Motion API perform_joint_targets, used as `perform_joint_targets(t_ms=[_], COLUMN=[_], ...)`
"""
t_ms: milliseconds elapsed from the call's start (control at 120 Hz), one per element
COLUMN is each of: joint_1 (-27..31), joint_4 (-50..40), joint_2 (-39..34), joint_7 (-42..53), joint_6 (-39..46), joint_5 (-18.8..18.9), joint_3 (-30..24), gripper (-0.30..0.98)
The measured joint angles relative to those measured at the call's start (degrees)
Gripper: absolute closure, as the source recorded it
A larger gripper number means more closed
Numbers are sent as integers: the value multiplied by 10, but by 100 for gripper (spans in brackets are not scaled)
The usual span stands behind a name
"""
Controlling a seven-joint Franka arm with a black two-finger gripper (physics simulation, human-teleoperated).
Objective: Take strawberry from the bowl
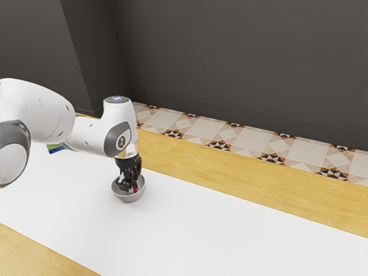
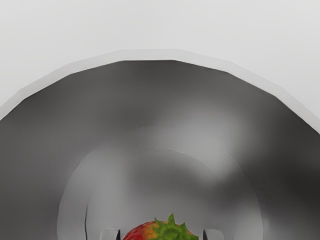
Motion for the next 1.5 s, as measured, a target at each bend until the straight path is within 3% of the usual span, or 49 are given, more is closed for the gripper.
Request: perform_joint_targets(t_ms=[367,600,733,892,1033,1308,1358,1500], joint_1=[-3,-59,-105,-114,-116,-120,-123,-130], joint_4=[2,5,56,117,151,155,154,188], joint_2=[-18,-73,-25,44,88,85,58,-59], joint_7=[-2,-3,-3,-4,-4,-1,11,93], joint_6=[-3,-16,-21,-23,-24,-21,-32,-125], joint_5=[1,5,5,3,2,6,10,68], joint_3=[2,7,-11,-77,-97,-103,-102,-99], gripper=[57,59,59,60,60,21,17,10])
